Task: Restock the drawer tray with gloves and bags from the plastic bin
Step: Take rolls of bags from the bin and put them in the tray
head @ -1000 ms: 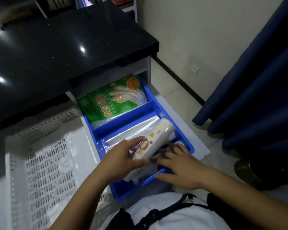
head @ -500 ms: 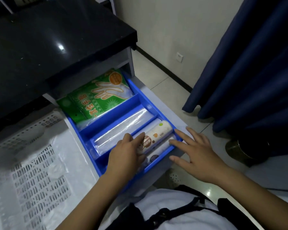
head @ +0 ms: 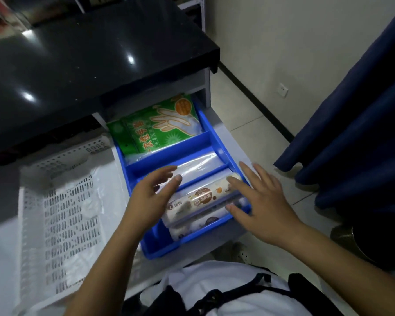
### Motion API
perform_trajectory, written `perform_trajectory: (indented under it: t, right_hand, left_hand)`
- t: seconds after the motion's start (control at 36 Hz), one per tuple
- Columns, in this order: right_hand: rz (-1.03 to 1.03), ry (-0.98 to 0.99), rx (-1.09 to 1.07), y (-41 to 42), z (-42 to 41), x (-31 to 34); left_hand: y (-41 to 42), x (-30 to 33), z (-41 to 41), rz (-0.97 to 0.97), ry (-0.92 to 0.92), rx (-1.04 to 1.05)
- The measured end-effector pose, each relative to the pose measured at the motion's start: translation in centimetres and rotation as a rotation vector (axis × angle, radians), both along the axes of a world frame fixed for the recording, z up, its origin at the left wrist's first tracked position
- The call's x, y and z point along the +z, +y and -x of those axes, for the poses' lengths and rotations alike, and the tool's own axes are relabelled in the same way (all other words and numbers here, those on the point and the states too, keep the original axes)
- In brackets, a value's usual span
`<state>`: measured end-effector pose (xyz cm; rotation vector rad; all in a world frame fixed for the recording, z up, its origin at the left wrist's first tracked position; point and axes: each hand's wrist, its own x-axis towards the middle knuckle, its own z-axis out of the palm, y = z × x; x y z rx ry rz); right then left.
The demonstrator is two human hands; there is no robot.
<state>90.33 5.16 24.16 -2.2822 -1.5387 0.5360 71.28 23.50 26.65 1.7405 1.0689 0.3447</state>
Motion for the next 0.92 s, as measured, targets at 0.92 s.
perform_trajectory:
  t: [0.92]
  right_hand:
    - [-0.129,-0.134,0.266,4.9,0.9,-4.6]
  left_hand:
    - [-4.9,-1.0,-0.1,0.664,-0.042,0.62]
